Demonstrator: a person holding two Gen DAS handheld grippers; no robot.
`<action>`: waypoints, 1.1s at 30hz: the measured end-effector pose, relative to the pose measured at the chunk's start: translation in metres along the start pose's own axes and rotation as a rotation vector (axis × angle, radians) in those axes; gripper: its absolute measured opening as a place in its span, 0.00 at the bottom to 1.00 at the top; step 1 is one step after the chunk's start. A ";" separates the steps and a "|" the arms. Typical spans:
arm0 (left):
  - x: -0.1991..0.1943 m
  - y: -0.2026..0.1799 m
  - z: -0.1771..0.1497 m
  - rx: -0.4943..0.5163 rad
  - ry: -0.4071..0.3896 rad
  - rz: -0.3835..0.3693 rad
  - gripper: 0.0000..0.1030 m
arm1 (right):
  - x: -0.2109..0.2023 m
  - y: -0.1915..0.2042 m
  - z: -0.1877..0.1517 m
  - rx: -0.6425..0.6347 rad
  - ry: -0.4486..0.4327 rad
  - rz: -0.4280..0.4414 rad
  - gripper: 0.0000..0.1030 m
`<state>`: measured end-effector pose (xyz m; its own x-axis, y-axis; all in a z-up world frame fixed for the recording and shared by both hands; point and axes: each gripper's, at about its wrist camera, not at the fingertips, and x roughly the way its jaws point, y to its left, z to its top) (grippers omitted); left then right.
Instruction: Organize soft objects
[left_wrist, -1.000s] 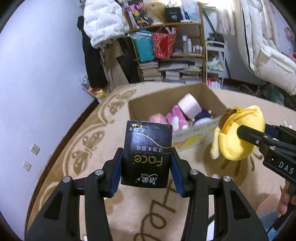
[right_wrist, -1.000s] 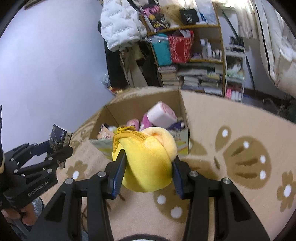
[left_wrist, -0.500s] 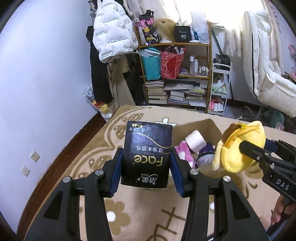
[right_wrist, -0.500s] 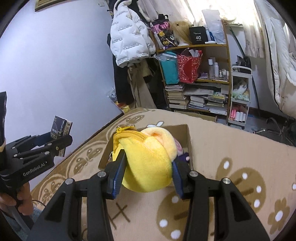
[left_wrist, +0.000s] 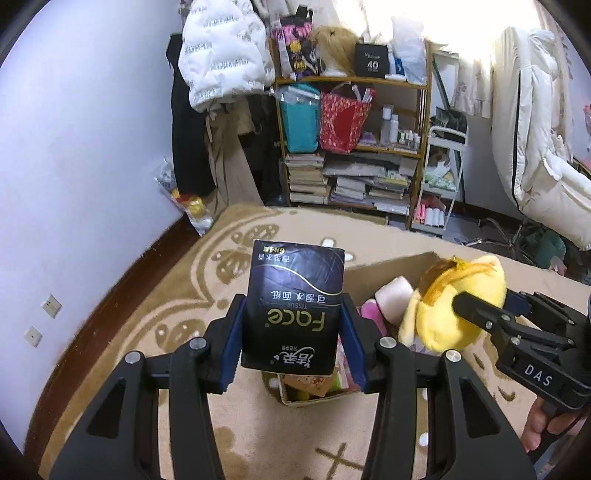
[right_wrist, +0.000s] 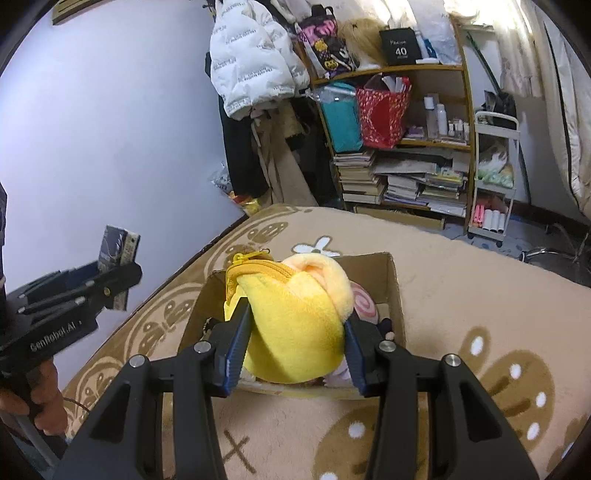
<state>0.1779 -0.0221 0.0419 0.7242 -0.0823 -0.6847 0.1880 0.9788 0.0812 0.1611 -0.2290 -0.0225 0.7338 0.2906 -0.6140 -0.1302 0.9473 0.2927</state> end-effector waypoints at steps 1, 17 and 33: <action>0.006 -0.002 -0.003 0.009 0.006 0.018 0.45 | 0.005 -0.002 0.000 0.006 0.005 0.001 0.48; 0.092 -0.020 -0.030 0.035 0.136 0.010 0.46 | 0.058 -0.024 -0.020 0.047 0.103 -0.011 0.51; 0.091 -0.023 -0.036 0.070 0.153 0.028 0.80 | 0.051 -0.028 -0.024 0.059 0.126 -0.027 0.71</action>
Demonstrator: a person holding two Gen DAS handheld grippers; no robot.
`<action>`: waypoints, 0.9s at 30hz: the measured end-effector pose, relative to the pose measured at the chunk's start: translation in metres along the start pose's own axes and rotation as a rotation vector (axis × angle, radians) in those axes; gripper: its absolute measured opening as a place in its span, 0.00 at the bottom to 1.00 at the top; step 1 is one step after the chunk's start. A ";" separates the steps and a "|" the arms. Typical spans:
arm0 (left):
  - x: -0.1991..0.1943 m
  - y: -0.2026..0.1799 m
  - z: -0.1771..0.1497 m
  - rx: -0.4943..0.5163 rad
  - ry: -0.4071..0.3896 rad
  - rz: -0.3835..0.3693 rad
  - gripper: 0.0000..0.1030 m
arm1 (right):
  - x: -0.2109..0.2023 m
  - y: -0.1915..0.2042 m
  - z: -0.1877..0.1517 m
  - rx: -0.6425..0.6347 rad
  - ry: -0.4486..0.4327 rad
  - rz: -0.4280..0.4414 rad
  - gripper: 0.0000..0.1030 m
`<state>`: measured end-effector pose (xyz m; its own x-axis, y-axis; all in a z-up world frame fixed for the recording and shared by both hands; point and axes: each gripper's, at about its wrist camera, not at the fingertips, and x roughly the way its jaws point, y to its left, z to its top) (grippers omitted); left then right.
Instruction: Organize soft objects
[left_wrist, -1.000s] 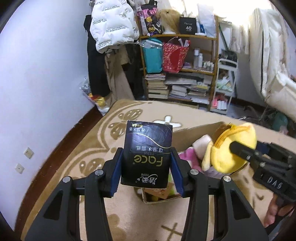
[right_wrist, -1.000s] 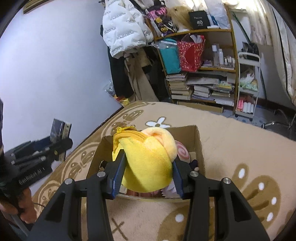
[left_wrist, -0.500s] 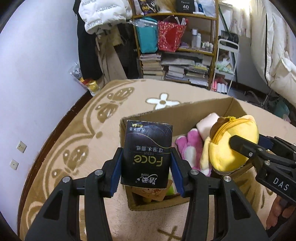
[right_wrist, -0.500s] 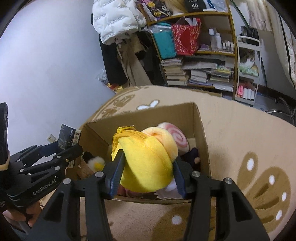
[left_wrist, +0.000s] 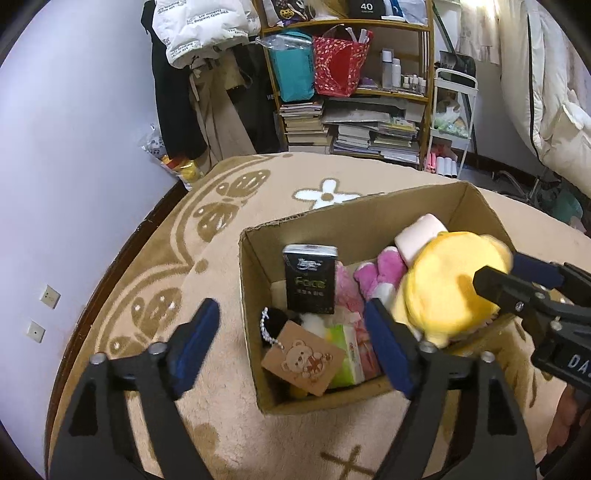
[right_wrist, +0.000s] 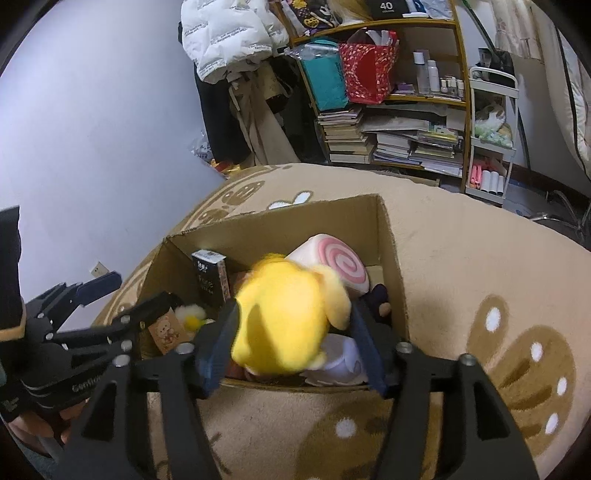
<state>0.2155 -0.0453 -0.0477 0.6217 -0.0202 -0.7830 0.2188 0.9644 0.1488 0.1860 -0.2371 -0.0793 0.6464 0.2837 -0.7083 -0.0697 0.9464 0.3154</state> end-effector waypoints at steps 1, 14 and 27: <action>-0.002 0.000 0.000 0.002 -0.002 -0.004 0.80 | -0.004 0.000 0.000 0.010 -0.008 0.007 0.75; -0.069 0.014 -0.008 -0.061 -0.084 -0.017 0.97 | -0.062 0.014 -0.002 0.008 -0.073 0.010 1.00; -0.145 0.042 -0.040 -0.152 -0.214 -0.029 0.97 | -0.119 0.015 -0.024 0.062 -0.141 0.024 1.00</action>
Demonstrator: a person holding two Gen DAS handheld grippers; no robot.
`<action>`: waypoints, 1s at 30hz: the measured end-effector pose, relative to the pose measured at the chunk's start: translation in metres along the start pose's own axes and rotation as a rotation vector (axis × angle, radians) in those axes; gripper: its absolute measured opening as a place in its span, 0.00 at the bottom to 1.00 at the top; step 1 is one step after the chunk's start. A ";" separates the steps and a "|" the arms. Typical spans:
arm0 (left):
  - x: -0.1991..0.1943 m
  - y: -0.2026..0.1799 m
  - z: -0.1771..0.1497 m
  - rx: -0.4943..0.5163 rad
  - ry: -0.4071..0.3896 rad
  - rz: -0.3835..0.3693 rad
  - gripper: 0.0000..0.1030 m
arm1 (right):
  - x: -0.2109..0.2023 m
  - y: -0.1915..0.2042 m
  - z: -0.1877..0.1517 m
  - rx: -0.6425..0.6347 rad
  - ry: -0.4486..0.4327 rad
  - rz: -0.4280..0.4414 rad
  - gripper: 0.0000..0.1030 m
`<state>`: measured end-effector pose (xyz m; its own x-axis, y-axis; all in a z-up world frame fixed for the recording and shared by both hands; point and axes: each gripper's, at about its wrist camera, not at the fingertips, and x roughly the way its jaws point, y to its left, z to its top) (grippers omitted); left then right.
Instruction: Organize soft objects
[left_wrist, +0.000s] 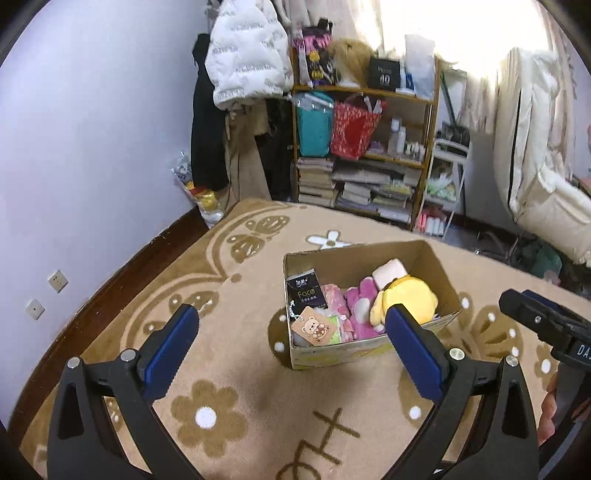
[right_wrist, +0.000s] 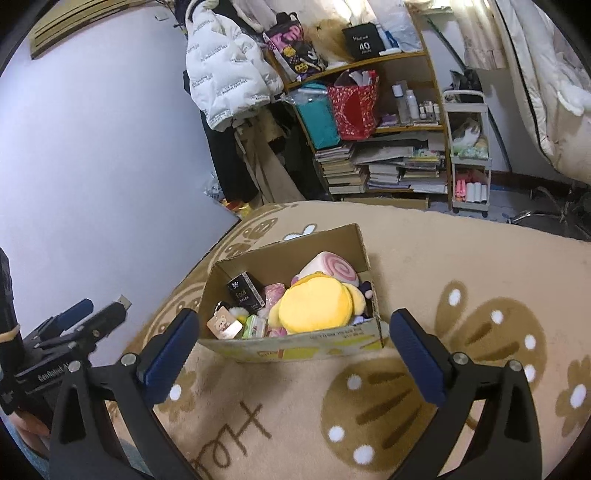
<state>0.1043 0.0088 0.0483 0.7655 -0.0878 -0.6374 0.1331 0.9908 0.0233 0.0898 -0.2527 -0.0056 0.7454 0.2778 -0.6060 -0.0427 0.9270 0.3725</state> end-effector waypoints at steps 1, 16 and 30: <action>-0.007 0.002 -0.003 -0.005 -0.021 -0.005 0.97 | -0.004 0.001 -0.001 -0.005 -0.004 -0.001 1.00; -0.081 0.013 -0.041 -0.057 -0.191 0.039 0.97 | -0.061 0.029 -0.031 -0.144 -0.166 0.006 1.00; -0.082 0.007 -0.081 -0.047 -0.229 0.074 0.97 | -0.079 0.023 -0.083 -0.213 -0.297 -0.043 1.00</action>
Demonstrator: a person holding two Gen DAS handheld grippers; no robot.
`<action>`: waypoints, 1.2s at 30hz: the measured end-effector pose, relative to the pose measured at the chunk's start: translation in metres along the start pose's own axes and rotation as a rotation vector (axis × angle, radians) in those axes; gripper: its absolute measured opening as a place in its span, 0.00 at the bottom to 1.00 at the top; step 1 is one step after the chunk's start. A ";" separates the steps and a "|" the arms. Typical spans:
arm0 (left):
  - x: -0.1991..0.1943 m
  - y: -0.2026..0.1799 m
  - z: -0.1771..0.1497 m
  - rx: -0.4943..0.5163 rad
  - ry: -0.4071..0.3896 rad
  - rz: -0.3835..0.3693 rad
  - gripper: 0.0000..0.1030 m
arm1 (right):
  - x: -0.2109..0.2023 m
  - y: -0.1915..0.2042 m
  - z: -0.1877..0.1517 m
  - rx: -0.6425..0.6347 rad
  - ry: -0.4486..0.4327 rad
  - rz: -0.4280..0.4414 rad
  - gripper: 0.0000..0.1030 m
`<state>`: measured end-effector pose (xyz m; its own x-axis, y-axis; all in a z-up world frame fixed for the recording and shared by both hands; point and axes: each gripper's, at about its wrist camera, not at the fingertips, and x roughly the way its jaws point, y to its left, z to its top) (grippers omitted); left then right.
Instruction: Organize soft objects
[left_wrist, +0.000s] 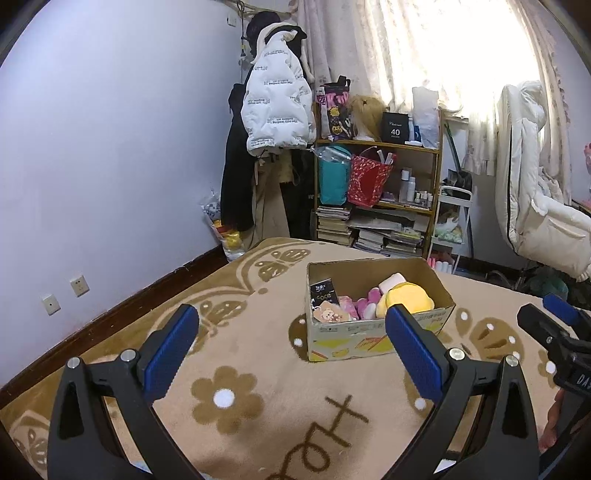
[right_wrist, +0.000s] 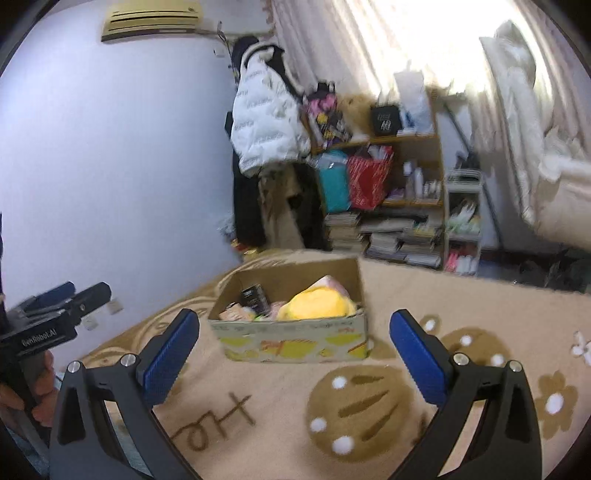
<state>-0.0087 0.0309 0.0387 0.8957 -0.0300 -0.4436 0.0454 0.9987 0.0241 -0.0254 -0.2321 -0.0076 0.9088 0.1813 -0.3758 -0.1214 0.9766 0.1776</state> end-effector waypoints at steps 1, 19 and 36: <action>0.001 -0.001 -0.003 0.003 0.001 0.000 0.97 | -0.001 0.001 -0.002 -0.014 0.001 -0.005 1.00; 0.021 -0.005 -0.017 0.007 0.047 0.014 0.97 | 0.011 -0.006 -0.011 0.022 0.075 -0.034 1.00; 0.027 -0.005 -0.021 0.010 0.073 0.004 0.97 | 0.011 -0.006 -0.012 0.021 0.076 -0.030 1.00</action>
<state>0.0062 0.0255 0.0077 0.8614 -0.0228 -0.5074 0.0471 0.9983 0.0350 -0.0198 -0.2344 -0.0233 0.8791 0.1612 -0.4486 -0.0858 0.9792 0.1838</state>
